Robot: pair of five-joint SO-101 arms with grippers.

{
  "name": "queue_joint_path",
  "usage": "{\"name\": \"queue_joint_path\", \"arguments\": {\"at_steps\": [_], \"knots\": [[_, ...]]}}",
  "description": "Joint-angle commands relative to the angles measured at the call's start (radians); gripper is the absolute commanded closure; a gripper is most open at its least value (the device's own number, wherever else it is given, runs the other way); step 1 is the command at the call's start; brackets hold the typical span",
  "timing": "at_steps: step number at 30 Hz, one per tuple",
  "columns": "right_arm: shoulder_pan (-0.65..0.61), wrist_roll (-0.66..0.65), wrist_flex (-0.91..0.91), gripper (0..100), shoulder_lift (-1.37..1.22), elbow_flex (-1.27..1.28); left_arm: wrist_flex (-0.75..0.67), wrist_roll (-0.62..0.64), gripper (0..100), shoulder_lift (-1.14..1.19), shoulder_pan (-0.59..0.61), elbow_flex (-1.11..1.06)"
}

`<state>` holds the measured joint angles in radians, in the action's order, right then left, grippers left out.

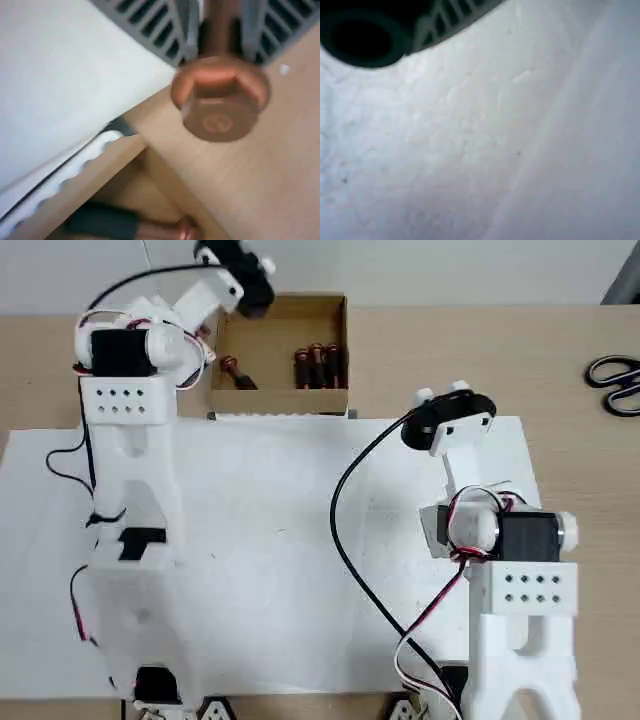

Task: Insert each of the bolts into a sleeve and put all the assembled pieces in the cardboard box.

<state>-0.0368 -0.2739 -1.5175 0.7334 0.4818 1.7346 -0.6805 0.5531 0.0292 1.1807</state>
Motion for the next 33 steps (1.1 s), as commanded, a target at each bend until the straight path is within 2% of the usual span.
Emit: {"name": "queue_joint_path", "arguments": {"at_steps": [1,6,10,14,16,19,25,29,33], "knots": [[-0.01,-0.002,-0.064,99.5,0.027,-0.078,0.02,0.155,100,-0.23,-0.048,-0.162],[-0.01,0.041,-0.156,99.5,0.094,-0.098,0.018,0.334,100,-0.531,-0.106,-0.496],[-0.018,-0.043,-0.17,99.5,0.232,-0.106,0.017,0.473,100,-0.729,-0.163,-0.687],[-0.044,-0.044,-0.179,99.5,0.332,-0.084,0.018,0.634,100,-0.842,-0.204,-0.822],[-0.061,-0.034,-0.17,99.5,0.377,-0.077,0.018,0.623,100,-0.885,-0.218,-0.886],[-0.105,0.069,-0.125,99.5,0.456,-0.054,0.014,0.615,100,-0.984,-0.242,-0.944],[-0.268,0.206,0.01,99.6,0.645,0.106,-0.193,0.802,100,-1.155,-0.259,-1.084],[-0.358,0.305,0.117,99.6,0.766,0.261,-0.325,1.03,100,-1.249,-0.259,-1.231],[-0.441,0.313,0.243,99.6,0.883,0.425,-0.411,1.25,100,-1.33,-0.264,-1.368]]}}
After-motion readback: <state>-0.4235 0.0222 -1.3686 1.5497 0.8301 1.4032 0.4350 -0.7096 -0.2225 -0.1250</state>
